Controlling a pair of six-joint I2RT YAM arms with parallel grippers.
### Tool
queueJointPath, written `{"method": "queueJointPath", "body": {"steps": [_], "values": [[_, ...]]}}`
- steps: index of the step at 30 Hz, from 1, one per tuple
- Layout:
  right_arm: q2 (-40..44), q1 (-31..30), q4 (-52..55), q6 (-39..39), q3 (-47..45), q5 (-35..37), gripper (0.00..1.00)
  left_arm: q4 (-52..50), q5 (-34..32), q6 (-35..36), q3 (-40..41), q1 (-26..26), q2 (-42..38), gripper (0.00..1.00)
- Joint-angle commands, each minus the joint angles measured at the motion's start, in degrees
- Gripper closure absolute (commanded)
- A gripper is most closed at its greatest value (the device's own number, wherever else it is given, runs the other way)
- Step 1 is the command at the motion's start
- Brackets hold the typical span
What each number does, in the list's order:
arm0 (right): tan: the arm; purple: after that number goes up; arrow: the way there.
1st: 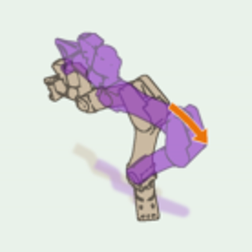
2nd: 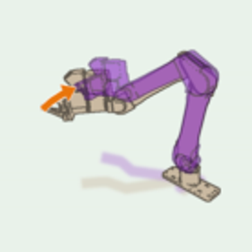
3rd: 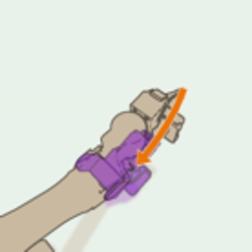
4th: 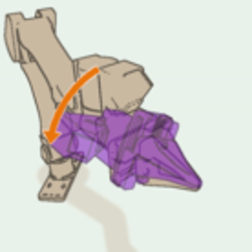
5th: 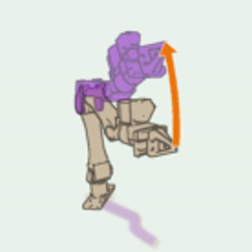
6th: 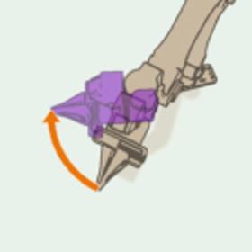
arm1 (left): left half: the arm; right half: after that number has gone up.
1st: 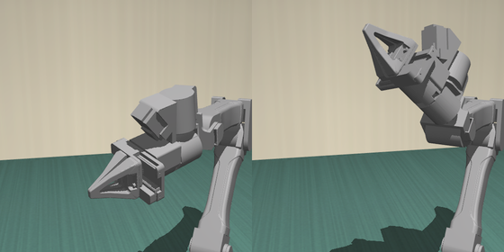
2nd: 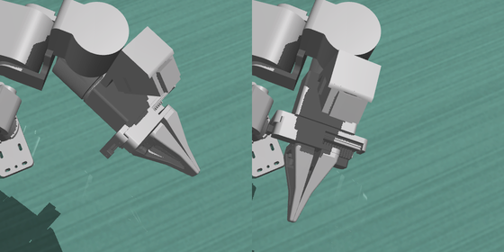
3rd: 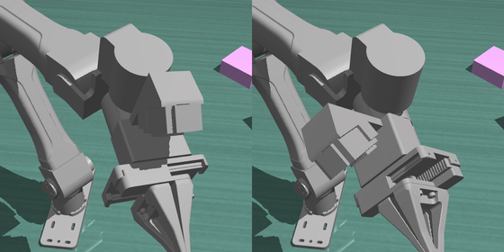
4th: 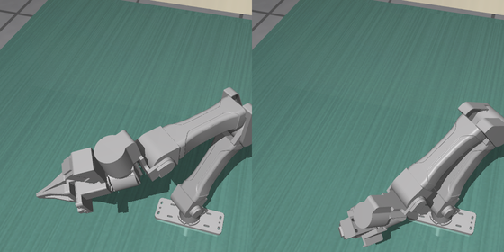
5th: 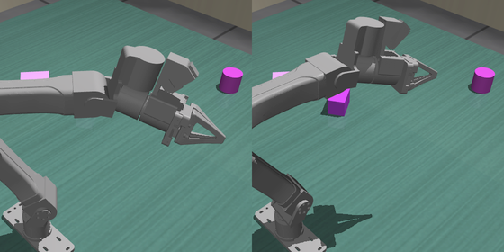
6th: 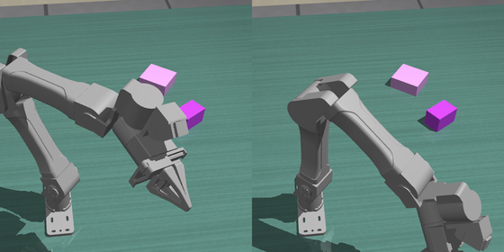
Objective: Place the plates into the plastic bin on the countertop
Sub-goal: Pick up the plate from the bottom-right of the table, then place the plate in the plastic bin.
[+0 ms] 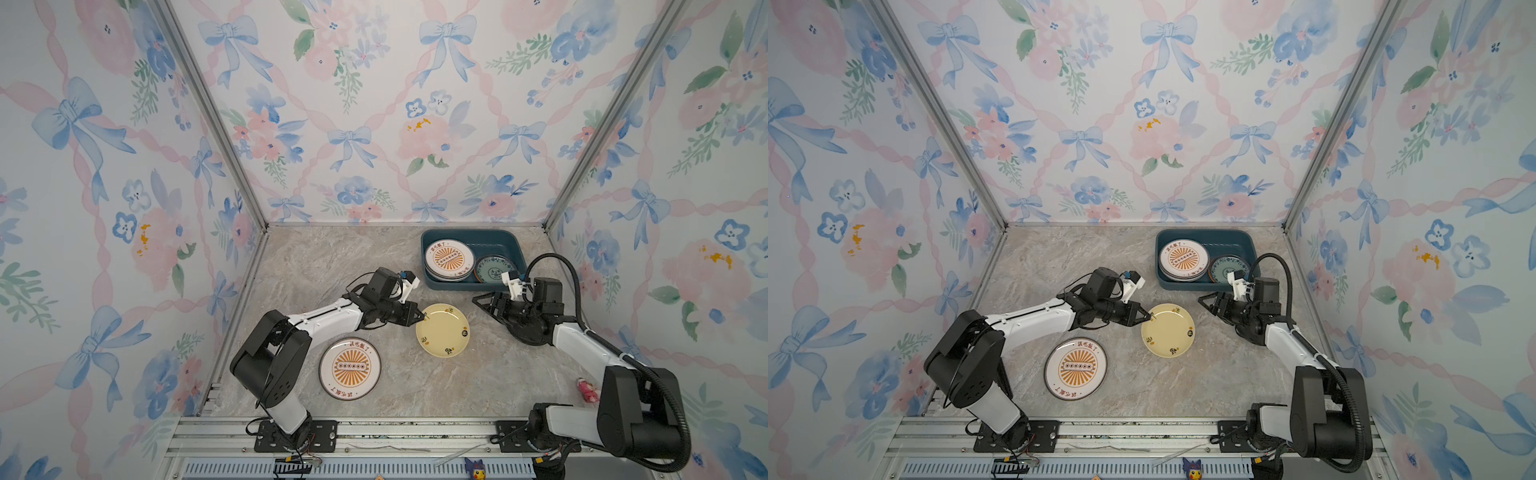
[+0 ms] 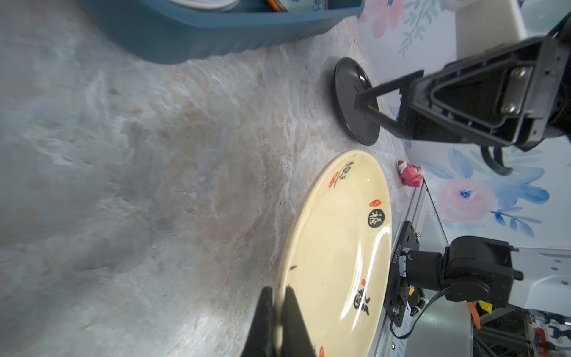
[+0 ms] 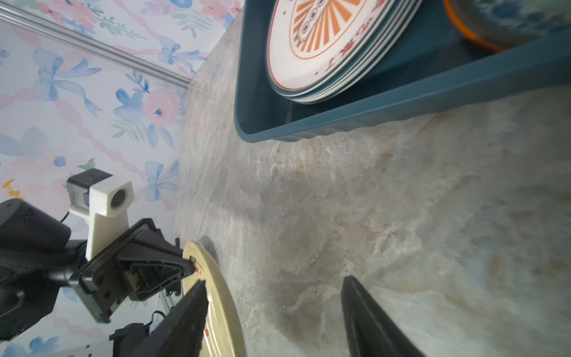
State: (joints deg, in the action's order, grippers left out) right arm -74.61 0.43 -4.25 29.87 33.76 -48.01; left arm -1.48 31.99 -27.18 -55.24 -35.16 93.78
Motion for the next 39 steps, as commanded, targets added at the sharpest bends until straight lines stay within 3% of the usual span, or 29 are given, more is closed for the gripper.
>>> {"method": "queueJointPath", "body": {"steps": [1,11,18,21,25,32,34,39], "values": [[-1.6,-2.7,-12.7,4.7,-2.2,-5.9,0.33,-0.3,2.3,0.4,0.3,2.7,-2.1,1.00],[-4.7,-11.8,-21.4,7.4,-2.5,-5.8,0.33,-1.2,3.1,0.1,-2.6,6.2,-1.7,1.00],[-10.9,-15.0,-28.0,11.5,-1.5,-5.5,0.39,-1.1,3.2,0.1,-3.7,6.9,-1.3,1.00],[-14.2,-15.9,-34.5,15.6,-1.6,-6.3,0.47,-1.0,3.2,0.1,-3.7,7.4,-1.1,1.00],[-19.6,-16.5,-47.6,24.5,-2.1,-7.2,0.68,-0.2,3.2,-0.2,-3.4,8.0,-0.8,1.00],[-31.2,-16.6,-71.2,40.5,-1.3,-8.4,0.88,0.2,2.9,-0.2,-2.7,8.5,-0.9,1.00],[-34.4,-16.5,-76.3,44.3,-0.6,-8.4,0.98,0.2,2.9,-0.2,-2.5,8.7,-1.1,1.00],[-36.2,-16.9,-75.0,43.5,-0.1,-7.5,1.00,0.2,2.9,0.0,-1.8,9.0,-1.6,1.00]]}}
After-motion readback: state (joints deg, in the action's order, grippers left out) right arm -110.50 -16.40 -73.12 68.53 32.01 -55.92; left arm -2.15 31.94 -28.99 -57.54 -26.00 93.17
